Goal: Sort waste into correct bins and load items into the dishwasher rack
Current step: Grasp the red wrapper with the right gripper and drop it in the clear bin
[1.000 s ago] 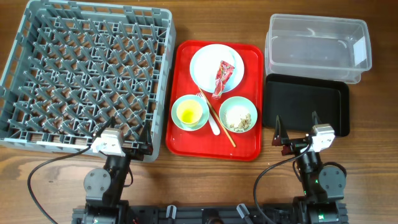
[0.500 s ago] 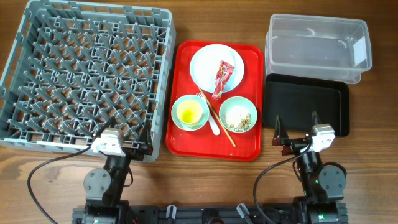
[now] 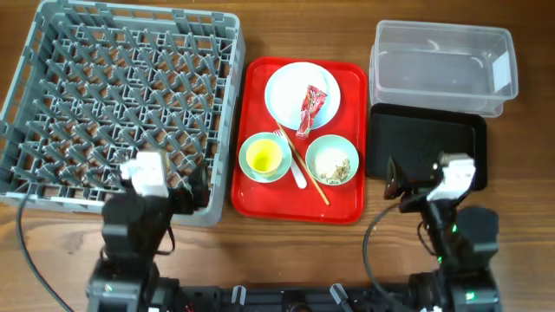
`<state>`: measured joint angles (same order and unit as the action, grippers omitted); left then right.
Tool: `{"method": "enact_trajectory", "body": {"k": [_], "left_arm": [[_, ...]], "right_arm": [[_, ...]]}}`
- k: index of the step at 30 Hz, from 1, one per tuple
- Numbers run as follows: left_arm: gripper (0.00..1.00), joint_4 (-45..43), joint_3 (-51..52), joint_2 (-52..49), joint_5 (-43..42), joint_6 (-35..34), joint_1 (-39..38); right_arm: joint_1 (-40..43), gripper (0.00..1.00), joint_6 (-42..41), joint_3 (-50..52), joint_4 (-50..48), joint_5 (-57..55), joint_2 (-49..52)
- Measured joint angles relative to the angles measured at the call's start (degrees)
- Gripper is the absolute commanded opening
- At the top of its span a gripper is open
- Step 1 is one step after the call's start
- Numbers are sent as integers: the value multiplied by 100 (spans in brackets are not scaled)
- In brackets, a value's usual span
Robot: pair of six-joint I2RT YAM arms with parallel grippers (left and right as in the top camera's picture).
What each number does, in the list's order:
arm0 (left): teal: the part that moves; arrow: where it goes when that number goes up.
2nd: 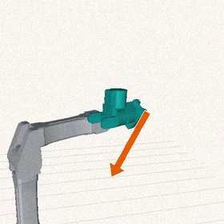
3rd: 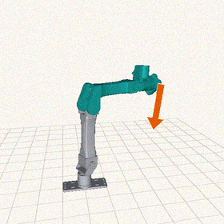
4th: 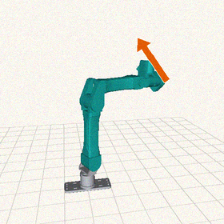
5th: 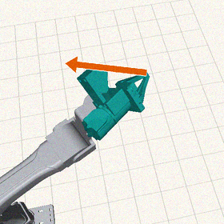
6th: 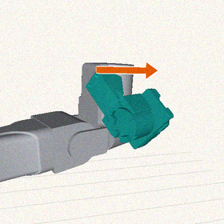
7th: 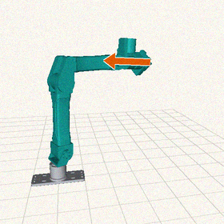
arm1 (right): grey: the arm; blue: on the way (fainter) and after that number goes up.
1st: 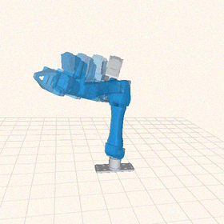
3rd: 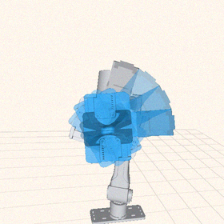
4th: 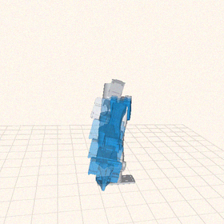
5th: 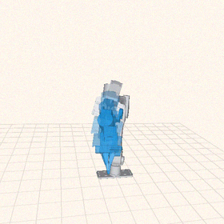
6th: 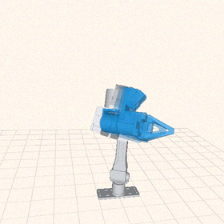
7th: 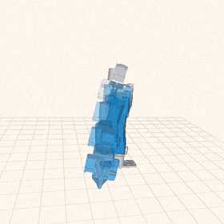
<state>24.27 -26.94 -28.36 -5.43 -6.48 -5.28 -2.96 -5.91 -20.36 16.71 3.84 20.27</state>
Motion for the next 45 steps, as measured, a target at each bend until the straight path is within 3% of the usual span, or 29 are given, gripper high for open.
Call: {"method": "enact_trajectory", "body": {"k": [5,10,16,18,23,29,32,36,38,41,45], "left_arm": [[100,1567,-1633,-1473,0,-2,0],[100,1912,-2135,-1897,0,-2,0],[100,1952,-2135,-1902,0,-2,0],[100,1950,-2135,-1902,0,-2,0],[100,1947,-2140,-1902,0,-2,0],[100,1950,-2142,-1902,0,-2,0],[100,1947,-2144,-1902,0,-2,0],[100,1950,-2144,-1902,0,-2,0],[100,1950,-2144,-1902,0,-2,0],[100,1950,-2144,-1902,0,-2,0],[100,1950,-2144,-1902,2,-2,0]], "right_arm": [[0,100,-7,-2013,1123,433,2439],[0,100,-9,-3893,2616,717,4400],[-302,100,-74,-4127,2079,1759,5248],[-688,100,-140,-4310,2166,1661,5506],[-1672,98,-345,-5978,2378,931,6929],[-1965,82,-1421,-6092,2048,297,8607],[-2017,80,-1853,-6092,1917,247,9152],[-2166,56,-2243,-6092,1871,249,9582],[-2181,29,-2461,-6092,1856,249,9691],[-2181,6,-2603,-6092,1858,249,9744],[-2149,4,-2524,-6273,2057,234,9593]]}}
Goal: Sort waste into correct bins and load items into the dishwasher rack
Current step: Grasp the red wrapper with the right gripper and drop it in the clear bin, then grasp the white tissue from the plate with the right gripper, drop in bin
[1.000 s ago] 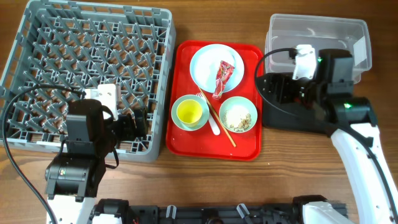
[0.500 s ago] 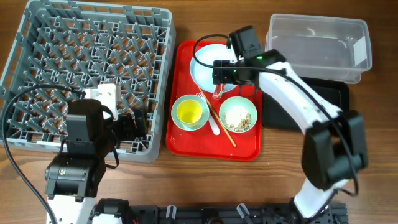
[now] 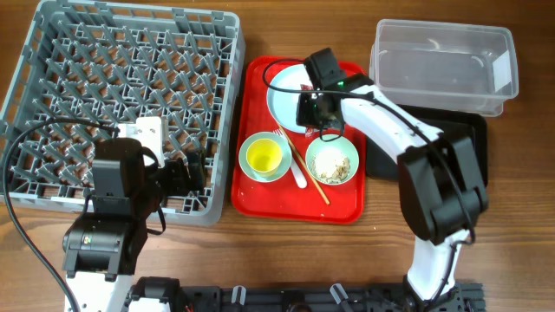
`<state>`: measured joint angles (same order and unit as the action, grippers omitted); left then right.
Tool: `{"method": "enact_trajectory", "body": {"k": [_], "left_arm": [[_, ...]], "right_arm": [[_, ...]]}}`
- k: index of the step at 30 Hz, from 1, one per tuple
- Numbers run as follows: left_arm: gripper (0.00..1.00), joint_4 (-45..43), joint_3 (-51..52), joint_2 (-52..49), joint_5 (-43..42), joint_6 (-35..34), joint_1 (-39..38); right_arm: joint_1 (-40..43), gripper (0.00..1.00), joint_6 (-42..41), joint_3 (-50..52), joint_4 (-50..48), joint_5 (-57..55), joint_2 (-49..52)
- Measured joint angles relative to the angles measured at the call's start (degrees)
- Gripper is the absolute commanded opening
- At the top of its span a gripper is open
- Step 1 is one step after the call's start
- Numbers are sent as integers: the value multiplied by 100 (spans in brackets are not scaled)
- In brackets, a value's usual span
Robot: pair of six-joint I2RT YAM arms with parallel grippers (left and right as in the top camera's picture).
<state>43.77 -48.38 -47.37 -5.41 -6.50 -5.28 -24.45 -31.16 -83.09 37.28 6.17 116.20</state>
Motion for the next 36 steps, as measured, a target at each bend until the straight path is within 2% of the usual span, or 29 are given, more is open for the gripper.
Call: {"method": "enact_trajectory", "body": {"k": [3,5,7,10,11,12,13,15,18,21,25,27,31,34,35,36], "left_arm": [[100,-2,0,0,-2,0,0],[100,0,0,0,-2,0,0],[100,-2,-2,0,-2,0,0],[100,-2,-2,0,-2,0,0],[100,0,-2,0,-2,0,0],[100,4,-2,0,-2,0,0],[100,-2,-2,0,-2,0,0],[100,-2,-2,0,0,0,0],[100,2,-2,0,-2,0,0],[100,2,-2,0,-2,0,0],[100,2,-2,0,-2,0,0],[100,2,-2,0,-2,0,0],[100,2,-2,0,-2,0,0],[100,0,-2,0,-2,0,0],[100,0,-2,-2,-2,0,0],[100,0,-2,-15,-2,0,0]], "right_arm": [[175,4,205,-177,240,-68,-772],[535,4,326,-297,431,-319,-1569],[920,6,472,-372,424,-634,-1945],[1526,26,605,-361,118,-1167,-1952],[1853,53,643,-361,-219,-1325,-1897],[1978,66,664,-363,-358,-1384,-1875],[2131,75,662,-361,-531,-1438,-1836],[2291,81,881,-361,-876,-1368,-1735],[2218,85,1134,-361,-997,-702,-1696],[1808,89,1217,-361,-999,-63,-1696],[887,90,1224,-361,-1016,-61,-1394],[562,90,1213,-348,-1038,-114,-914],[306,88,778,-319,-1106,-413,22],[271,81,487,-313,-1296,-503,483],[247,71,393,-306,-1335,-516,614],[216,57,363,-286,-1340,-516,675]]}}
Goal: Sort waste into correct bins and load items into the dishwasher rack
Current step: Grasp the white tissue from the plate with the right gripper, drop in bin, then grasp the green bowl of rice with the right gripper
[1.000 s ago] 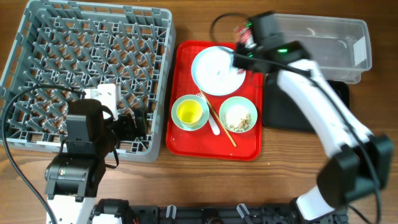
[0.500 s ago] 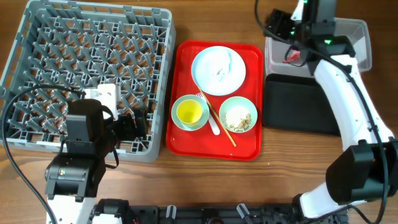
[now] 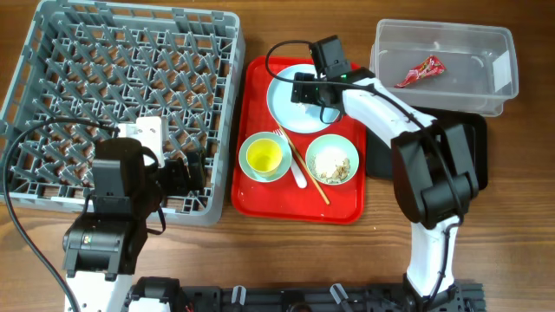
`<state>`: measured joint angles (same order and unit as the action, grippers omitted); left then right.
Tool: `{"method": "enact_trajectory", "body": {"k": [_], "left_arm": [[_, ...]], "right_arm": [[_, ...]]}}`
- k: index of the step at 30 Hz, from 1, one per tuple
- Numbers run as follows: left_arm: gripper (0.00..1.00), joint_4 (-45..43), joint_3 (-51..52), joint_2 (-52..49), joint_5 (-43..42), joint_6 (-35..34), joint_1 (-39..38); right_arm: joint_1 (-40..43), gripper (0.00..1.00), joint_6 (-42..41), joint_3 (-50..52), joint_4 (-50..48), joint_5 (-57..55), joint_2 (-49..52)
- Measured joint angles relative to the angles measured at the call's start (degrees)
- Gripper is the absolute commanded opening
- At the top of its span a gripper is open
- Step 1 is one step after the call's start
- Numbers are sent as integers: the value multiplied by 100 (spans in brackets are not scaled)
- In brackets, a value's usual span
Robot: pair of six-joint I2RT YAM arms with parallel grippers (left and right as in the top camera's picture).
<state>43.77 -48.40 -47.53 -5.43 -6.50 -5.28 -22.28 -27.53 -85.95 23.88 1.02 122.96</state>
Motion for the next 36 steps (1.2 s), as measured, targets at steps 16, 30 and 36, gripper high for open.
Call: {"method": "enact_trajectory", "body": {"k": [16,30,36], "left_arm": [[100,0,0,-219,0,0,0],[100,15,-2,-219,0,0,0],[100,-2,-11,-221,0,0,0]], "right_arm": [[890,7,284,-22,1069,85,-2041],[2286,93,1215,-101,3746,1519,-3757],[920,72,1292,636,4269,1738,-3825]]}}
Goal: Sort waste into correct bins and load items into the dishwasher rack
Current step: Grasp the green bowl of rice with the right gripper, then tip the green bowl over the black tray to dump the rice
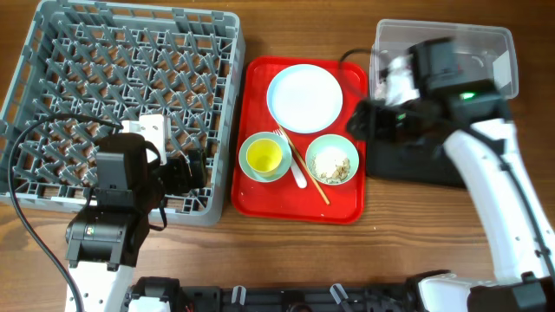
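A red tray [251, 198] holds a bare white plate [303, 97], a green bowl of yellow liquid [264, 158], a green bowl of food scraps [332, 161], a fork [282, 137], chopsticks [314, 180] and a white spoon [297, 178]. The grey dishwasher rack [104, 78] lies at the left. My right gripper [357, 121] hangs at the tray's right edge, its arm crossing the clear bin [499, 65]. The red wrapper is hidden. My left gripper [198, 172] hovers over the rack's front right corner. Neither gripper's fingers can be made out.
A black bin [416, 166] sits in front of the clear bin, partly under my right arm. Bare wooden table [286, 251] runs along the front. Cables trail from the left arm over the rack's front left.
My right gripper was over the plate's top edge; it is now at the tray's right edge, with the arm over the clear bin. The wrapper seen in that bin is now covered. The left arm barely shifted.
Both arms were first parked at the front, with the red wrapper lying on the plate. Then my right gripper was at the wrapper on the plate. Later the wrapper lay in the clear bin and the plate was bare. Now the right arm has drawn back to the right.
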`<state>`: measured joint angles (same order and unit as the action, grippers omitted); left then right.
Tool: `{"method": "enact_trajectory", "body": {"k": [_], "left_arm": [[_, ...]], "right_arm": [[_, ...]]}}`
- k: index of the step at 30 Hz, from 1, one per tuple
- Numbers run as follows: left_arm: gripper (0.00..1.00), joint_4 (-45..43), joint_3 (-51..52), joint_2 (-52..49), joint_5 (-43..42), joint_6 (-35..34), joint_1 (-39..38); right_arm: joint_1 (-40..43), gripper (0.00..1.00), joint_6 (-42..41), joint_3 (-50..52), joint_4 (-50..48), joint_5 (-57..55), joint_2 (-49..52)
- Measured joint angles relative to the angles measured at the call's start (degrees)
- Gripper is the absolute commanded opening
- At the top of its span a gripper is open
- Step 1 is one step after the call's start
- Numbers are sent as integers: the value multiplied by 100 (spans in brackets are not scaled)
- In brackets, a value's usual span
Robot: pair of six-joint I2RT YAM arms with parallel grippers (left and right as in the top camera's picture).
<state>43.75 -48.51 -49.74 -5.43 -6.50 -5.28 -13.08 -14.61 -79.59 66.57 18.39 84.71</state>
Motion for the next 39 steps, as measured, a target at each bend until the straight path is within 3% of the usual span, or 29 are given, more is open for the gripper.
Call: {"method": "enact_trajectory", "body": {"k": [2,6,9,13,20,27,32,36,39], "left_arm": [[100,0,0,0,0,0,0],[100,0,0,0,0,0,0],[100,4,0,0,0,0,0],[100,4,0,0,0,0,0],[100,9,0,0,0,0,0],[100,11,0,0,0,0,0],[100,15,0,0,0,0,0],[100,15,0,0,0,0,0],[100,15,0,0,0,0,0]], "right_arm": [[-586,71,-160,516,-533,-87,74],[-1502,56,-605,1027,-1801,-710,822],[-1681,40,-837,1047,-2271,-898,1513],[-1683,27,-1283,1082,-2647,-1016,2166],[-1683,4,-1648,1071,-2581,-1154,2295],[-1685,4,-1683,748,-1897,-1270,2247],[-1475,4,-1486,249,-1521,-1189,1167],[-339,4,-1091,192,-1296,-789,807],[802,4,-326,428,-1344,127,809]]}}
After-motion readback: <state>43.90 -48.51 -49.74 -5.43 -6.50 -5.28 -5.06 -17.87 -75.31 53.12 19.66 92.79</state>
